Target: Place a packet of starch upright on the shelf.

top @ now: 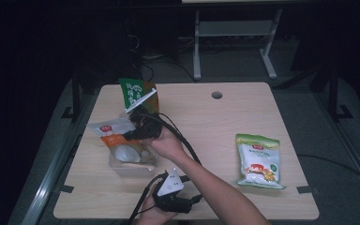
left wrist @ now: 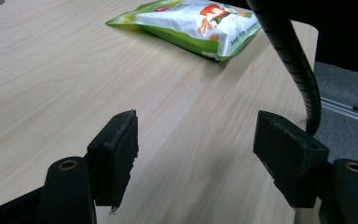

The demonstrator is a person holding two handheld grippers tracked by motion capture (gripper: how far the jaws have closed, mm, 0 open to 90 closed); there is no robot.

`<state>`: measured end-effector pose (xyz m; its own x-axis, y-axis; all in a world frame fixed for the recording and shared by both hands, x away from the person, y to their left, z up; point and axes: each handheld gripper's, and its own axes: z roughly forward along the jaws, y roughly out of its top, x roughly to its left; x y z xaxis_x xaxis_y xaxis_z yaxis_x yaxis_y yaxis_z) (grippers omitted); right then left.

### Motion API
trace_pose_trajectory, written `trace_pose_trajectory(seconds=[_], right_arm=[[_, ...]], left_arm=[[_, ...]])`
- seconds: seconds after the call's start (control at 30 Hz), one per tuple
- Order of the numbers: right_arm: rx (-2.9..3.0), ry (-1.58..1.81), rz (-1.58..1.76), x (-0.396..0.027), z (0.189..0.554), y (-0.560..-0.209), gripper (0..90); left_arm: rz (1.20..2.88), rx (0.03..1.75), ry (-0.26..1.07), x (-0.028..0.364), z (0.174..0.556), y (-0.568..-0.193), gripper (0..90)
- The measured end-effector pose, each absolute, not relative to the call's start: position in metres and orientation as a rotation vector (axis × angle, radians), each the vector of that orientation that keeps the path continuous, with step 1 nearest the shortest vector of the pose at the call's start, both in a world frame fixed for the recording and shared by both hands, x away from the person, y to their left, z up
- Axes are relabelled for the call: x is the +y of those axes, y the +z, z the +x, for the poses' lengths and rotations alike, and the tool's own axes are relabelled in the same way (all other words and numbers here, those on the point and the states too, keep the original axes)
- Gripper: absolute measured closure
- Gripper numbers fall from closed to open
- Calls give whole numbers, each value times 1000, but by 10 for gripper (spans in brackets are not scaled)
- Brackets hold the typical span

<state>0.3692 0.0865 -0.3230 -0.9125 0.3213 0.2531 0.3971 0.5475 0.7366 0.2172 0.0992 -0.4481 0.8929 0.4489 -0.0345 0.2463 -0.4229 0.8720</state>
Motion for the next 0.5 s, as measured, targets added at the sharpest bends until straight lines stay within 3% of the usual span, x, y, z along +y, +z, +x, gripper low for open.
trace_pose_trajectory(seconds=[0.5], right_arm=[[-2582, -1409, -737, 71, 371, -348, 896]], left_arm=[[2022, 508, 242, 100, 215, -447, 303]])
